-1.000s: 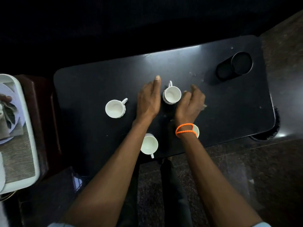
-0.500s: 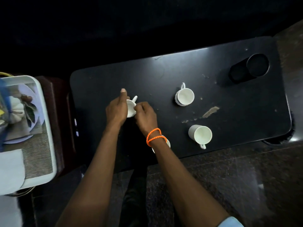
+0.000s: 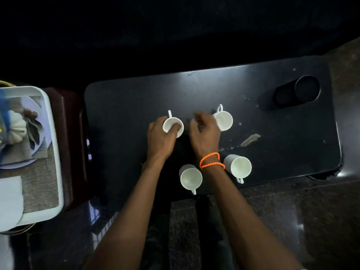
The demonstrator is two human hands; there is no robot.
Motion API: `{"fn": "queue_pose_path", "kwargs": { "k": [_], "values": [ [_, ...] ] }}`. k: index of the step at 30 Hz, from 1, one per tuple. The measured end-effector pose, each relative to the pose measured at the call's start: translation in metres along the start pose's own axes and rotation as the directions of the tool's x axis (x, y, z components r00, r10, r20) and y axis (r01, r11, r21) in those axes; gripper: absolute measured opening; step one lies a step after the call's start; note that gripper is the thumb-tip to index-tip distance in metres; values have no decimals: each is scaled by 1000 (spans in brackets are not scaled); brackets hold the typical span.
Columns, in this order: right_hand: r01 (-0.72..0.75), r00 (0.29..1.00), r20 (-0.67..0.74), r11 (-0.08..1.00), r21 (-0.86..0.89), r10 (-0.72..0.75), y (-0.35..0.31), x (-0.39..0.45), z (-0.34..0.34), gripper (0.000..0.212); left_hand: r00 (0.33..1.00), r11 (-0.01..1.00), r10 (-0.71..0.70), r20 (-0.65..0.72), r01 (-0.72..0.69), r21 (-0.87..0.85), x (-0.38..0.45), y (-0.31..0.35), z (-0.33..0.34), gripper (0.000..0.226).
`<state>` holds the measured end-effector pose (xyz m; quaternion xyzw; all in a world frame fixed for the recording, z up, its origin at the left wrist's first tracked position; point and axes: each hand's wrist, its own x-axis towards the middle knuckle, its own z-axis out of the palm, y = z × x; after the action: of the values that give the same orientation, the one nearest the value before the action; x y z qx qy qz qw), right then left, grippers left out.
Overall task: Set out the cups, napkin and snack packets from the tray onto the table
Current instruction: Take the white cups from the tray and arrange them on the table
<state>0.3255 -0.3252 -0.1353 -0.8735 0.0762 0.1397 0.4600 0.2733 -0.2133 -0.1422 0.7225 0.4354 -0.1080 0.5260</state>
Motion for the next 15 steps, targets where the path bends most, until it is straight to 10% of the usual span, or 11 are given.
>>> {"fn": "queue_pose_path", "kwargs": {
  "k": [3, 6, 15],
  "values": [
    [144, 944, -239, 936, -320, -227, 7, 17, -25, 33, 995, 983, 99, 23, -101, 152, -5, -1, 4, 61],
    [-7, 978, -182, 857, -515, -101, 18, 37, -43, 55, 986, 960, 167, 16, -166, 225, -6, -1, 8, 73],
    [6, 1000, -5, 901, -433, -9, 41, 44, -57, 62, 980, 952, 195, -26, -183, 246, -7, 2, 13, 81]
  ]
}}
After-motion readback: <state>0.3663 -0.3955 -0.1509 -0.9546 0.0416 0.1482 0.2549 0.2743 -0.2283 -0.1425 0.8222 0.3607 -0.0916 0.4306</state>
